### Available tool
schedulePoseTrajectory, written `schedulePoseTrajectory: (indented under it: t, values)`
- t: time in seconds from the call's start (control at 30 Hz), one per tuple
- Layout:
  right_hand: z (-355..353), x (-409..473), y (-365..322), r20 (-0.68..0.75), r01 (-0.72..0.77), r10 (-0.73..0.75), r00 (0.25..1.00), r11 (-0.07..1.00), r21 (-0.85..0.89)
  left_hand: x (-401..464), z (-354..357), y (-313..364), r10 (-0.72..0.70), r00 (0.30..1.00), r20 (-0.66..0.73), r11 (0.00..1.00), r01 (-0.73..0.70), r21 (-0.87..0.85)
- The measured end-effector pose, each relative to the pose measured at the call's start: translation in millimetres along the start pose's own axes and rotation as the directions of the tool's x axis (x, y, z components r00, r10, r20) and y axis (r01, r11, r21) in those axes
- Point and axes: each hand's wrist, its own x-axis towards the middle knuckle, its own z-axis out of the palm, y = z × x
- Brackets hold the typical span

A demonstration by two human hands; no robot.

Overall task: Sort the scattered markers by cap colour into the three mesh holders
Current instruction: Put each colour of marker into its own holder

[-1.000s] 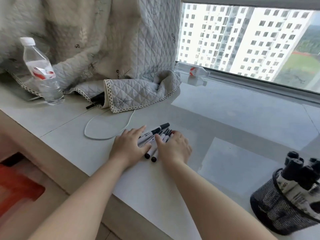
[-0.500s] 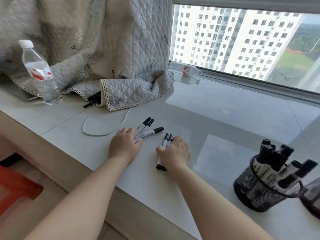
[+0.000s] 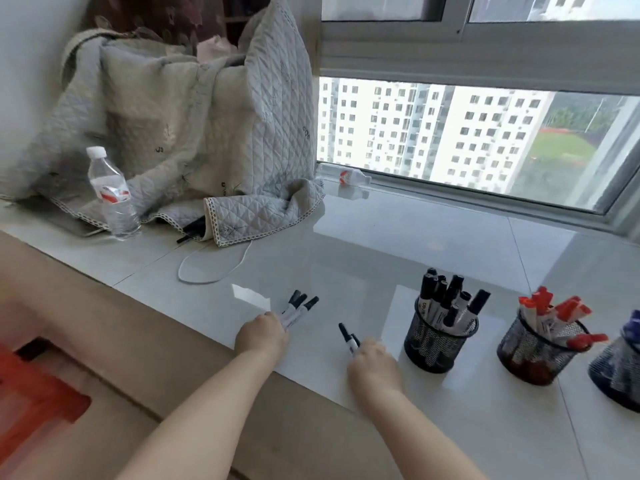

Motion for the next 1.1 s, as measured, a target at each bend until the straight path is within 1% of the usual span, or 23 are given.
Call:
schedulePoseTrajectory:
  t: [0.07, 0.1, 0.17, 0.2, 0.23, 0.3, 0.33, 0.4, 0.47, 0.5, 0.57, 0.63, 0.73, 0.8, 0.9, 0.97, 1.03, 1.07, 1.1]
  values:
    - [-3.7, -8.9, 9.7, 0.034, 0.008, -0.008, 0.999, 1.000, 0.005, -11.4, -9.1, 6.3, 0.001, 0.998, 0.056, 0.999, 0.001, -0.040]
    - [-8.2, -11.3, 13.9, 0.063, 0.007, -0.007, 0.998, 1.000, 0.000, -16.5, -14.3, 9.8, -0.007, 0.998, 0.069, 0.996, 0.013, -0.094]
    - [-22.2, -13.6, 23.0, 0.124, 0.024, -0.019, 0.992, 0.999, -0.034, -28.3, -21.6, 18.1, -0.021, 0.997, 0.078, 0.961, 0.042, -0.274]
    - [-30.1, -13.3, 28.2, 0.146, 0.047, -0.040, 0.989, 0.998, -0.048, -34.7, -23.5, 23.3, -0.014, 0.997, 0.081, 0.919, 0.045, -0.392]
    - [-38.5, -12.5, 33.1, 0.154, 0.071, -0.063, 0.986, 0.996, -0.050, -40.5, -24.5, 29.1, -0.001, 0.996, 0.085, 0.852, 0.045, -0.522]
    - [-55.7, -11.8, 41.3, 0.150, 0.109, -0.112, 0.982, 0.994, 0.024, -50.4, -27.8, 42.5, 0.033, 0.993, 0.112, 0.652, 0.064, -0.756]
    - [-64.8, -12.7, 43.4, 0.140, 0.124, -0.137, 0.981, 0.988, 0.092, -53.7, -30.7, 49.4, 0.058, 0.991, 0.121, 0.550, 0.069, -0.832]
    - [-85.8, -14.2, 43.3, 0.057, 0.134, -0.153, 0.986, 0.958, 0.252, -56.2, -38.0, 63.2, 0.108, 0.988, 0.110, 0.406, 0.057, -0.912]
    - [-108.7, -15.3, 42.2, -0.085, 0.182, -0.162, 0.983, 0.908, 0.378, -55.8, -45.3, 77.1, 0.140, 0.986, 0.091, 0.297, 0.045, -0.954]
    - [-120.3, -16.0, 41.9, -0.146, 0.216, -0.168, 0.975, 0.877, 0.429, -55.0, -49.4, 84.1, 0.147, 0.986, 0.080, 0.259, 0.040, -0.965]
    - [-142.8, -15.5, 42.5, -0.236, 0.263, -0.160, 0.959, 0.815, 0.517, -53.5, -59.0, 98.3, 0.149, 0.987, 0.054, 0.222, 0.019, -0.975]
    - [-163.5, -10.8, 46.3, -0.290, 0.258, -0.092, 0.952, 0.752, 0.607, -52.3, -67.3, 111.7, 0.164, 0.986, 0.023, 0.209, -0.012, -0.978]
    - [-186.4, -2.4, 57.3, -0.288, 0.249, -0.023, 0.957, 0.570, 0.783, -53.3, -74.5, 130.1, 0.194, 0.981, 0.009, 0.185, -0.027, -0.982]
    - [-195.8, 1.8, 65.1, -0.305, 0.264, 0.016, 0.952, 0.457, 0.849, -55.2, -76.0, 141.7, 0.204, 0.979, 0.022, 0.152, -0.009, -0.988]
    - [-206.3, 7.7, 72.0, -0.357, 0.300, 0.098, 0.929, 0.364, 0.882, -57.1, -77.3, 156.7, 0.207, 0.978, 0.033, 0.060, 0.021, -0.998]
    - [-212.4, 14.1, 72.2, -0.362, 0.314, 0.130, 0.923, 0.291, 0.904, -56.4, -78.1, 165.6, 0.206, 0.979, -0.004, 0.018, -0.007, -1.000]
    - [-215.2, 20.0, 69.9, -0.340, 0.314, 0.131, 0.931, 0.182, 0.932, -54.8, -78.0, 173.2, 0.182, 0.981, -0.063, 0.027, -0.070, -0.997]
    - [-214.9, 22.4, 68.3, -0.336, 0.318, 0.126, 0.933, 0.143, 0.937, -54.1, -77.2, 176.8, 0.164, 0.982, -0.092, 0.044, -0.101, -0.994]
    - [-212.9, 24.5, 66.9, -0.341, 0.324, 0.125, 0.932, 0.135, 0.936, -53.5, -75.9, 180.0, 0.146, 0.983, -0.114, 0.062, -0.124, -0.990]
